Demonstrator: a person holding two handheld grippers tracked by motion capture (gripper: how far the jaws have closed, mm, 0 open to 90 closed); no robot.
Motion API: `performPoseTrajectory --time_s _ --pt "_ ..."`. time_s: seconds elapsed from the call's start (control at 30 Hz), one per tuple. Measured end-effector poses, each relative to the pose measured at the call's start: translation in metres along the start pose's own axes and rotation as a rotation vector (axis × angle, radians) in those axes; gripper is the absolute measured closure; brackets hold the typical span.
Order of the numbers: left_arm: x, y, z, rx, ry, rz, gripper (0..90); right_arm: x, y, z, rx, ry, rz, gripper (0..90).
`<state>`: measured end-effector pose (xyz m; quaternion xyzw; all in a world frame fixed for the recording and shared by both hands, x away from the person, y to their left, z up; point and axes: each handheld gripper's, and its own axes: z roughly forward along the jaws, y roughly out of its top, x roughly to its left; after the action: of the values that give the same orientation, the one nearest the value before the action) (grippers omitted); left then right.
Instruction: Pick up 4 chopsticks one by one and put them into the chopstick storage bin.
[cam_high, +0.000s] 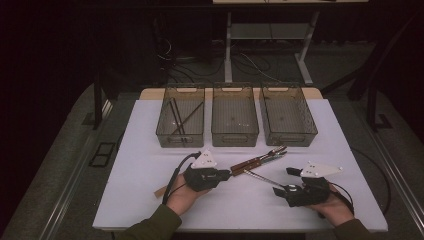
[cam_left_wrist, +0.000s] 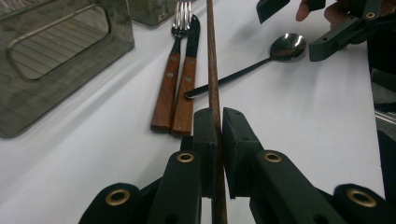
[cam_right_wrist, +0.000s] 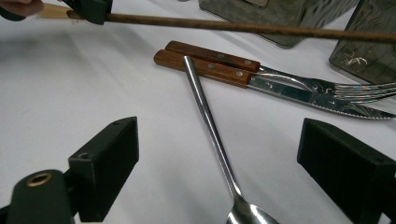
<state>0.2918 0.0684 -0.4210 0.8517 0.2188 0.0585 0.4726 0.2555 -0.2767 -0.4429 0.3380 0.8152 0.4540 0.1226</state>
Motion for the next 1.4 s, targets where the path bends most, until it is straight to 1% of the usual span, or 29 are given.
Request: performPoseTrajectory --time_s 0.4,0.73,0.97,1.03,1.2,1.33,1.4 --pt "0.016 0.0 -0.021 -0.056 0.044 -0.035 84.4 0.0 0.0 0.0 0.0 -0.001 0.002 12.4" --pt "0.024 0.0 -0.031 -0.066 0.077 -0.043 84.4 0.0 0.0 -0.001 0.0 -0.001 0.001 12.4" --pt "0.032 -0.002 -0.04 -0.079 0.112 -0.056 84.4 0.0 0.0 -0.001 0.0 0.0 0.0 12.4" --pt "0.035 -0.002 -0.042 -0.076 0.122 -0.057 84.4 0.0 0.0 0.0 0.0 -0.001 0.0 12.4" --pt "0.041 -0.004 -0.047 -0.087 0.146 -0.072 84.4 0.0 0.0 -0.001 -0.001 -0.001 0.002 12.4" --pt "0.046 -0.005 -0.053 -0.085 0.17 -0.073 84.4 0.0 0.0 -0.001 -0.001 -0.003 0.003 12.4" --pt "0.049 -0.006 -0.056 -0.092 0.179 -0.082 84.4 0.0 0.0 -0.001 -0.003 -0.002 0.001 12.4"
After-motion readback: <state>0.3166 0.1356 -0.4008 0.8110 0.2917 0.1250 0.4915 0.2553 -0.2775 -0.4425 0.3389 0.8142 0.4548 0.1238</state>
